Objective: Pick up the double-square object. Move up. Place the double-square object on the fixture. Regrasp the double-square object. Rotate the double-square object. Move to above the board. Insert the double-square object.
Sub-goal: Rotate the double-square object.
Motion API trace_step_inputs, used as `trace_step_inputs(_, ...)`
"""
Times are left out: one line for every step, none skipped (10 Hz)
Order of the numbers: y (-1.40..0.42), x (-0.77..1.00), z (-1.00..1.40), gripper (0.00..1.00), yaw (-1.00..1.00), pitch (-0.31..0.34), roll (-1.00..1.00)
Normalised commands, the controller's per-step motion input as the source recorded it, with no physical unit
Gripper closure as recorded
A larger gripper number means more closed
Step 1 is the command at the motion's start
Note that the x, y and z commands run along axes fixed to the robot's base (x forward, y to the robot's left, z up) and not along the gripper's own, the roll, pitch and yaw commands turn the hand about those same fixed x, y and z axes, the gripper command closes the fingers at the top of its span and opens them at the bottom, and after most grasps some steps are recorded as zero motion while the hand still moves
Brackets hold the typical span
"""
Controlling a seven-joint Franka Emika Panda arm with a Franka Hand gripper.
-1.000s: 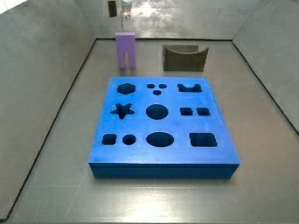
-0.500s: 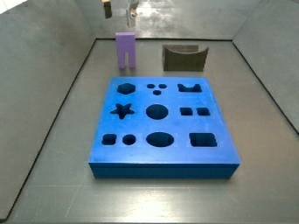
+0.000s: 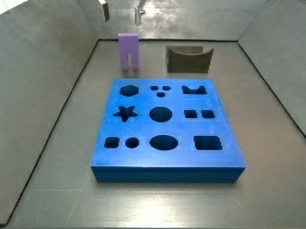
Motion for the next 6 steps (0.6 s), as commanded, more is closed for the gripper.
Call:
trace_step_inputs(0.0,0.01,0.0,0.0,1.0,-0.007,0.0)
trace_step_inputs(0.0,0.01,0.0,0.0,1.0,-0.009,0.0)
trace_step_inputs(0.0,0.01,0.0,0.0,0.72,-0.01,0.0)
trace_step_inputs(0.0,0.01,0.0,0.0,0.48,-0.01,0.0)
trace_step_inputs(0.0,0.01,0.0,0.0,0.27,-0.01,0.0)
trace_step_inputs(0.0,0.0,-1.0,0.0,0.0,0.0,0.0)
